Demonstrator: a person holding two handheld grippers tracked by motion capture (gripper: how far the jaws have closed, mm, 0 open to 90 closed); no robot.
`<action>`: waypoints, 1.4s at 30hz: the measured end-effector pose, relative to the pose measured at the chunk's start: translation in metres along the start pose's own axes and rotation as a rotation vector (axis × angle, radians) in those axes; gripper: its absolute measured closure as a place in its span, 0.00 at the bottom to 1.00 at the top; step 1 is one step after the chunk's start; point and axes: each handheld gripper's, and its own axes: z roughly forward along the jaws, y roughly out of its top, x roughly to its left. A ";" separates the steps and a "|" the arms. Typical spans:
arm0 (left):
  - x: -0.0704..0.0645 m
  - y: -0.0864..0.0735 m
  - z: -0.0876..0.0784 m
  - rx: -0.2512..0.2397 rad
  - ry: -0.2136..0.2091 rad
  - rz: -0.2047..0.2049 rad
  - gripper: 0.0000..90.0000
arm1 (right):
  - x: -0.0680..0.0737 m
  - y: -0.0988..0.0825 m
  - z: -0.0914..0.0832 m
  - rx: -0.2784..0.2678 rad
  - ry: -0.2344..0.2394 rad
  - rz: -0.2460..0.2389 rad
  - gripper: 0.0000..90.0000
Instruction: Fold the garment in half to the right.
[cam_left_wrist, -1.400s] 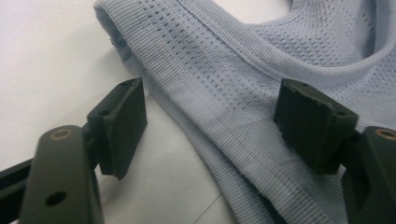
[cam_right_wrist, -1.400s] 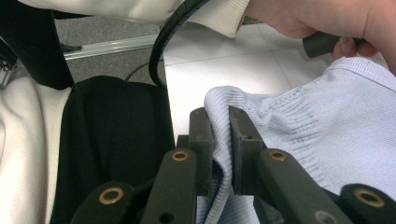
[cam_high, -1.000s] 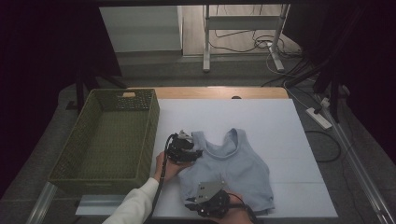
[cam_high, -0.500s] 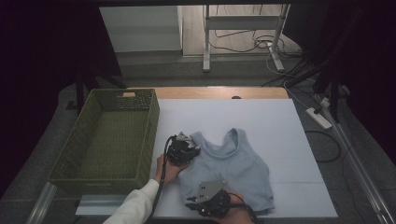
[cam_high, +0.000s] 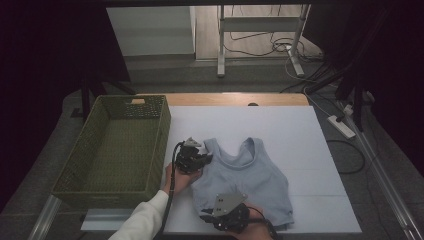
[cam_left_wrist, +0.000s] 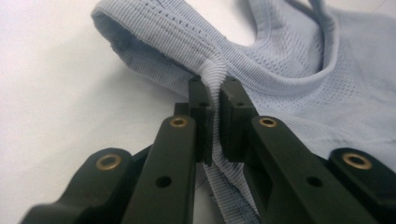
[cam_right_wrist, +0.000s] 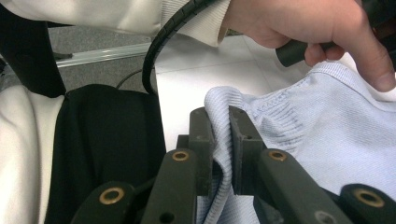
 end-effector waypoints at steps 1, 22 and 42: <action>0.000 0.001 -0.001 -0.007 -0.002 -0.001 0.94 | 0.000 0.000 0.000 -0.003 -0.004 -0.001 0.90; 0.002 0.011 -0.019 -0.051 -0.024 -0.013 0.94 | 0.001 0.002 -0.005 -0.042 -0.035 -0.014 0.90; -0.002 0.019 -0.034 -0.100 -0.004 -0.004 0.95 | 0.003 0.008 -0.012 -0.119 -0.068 -0.010 0.90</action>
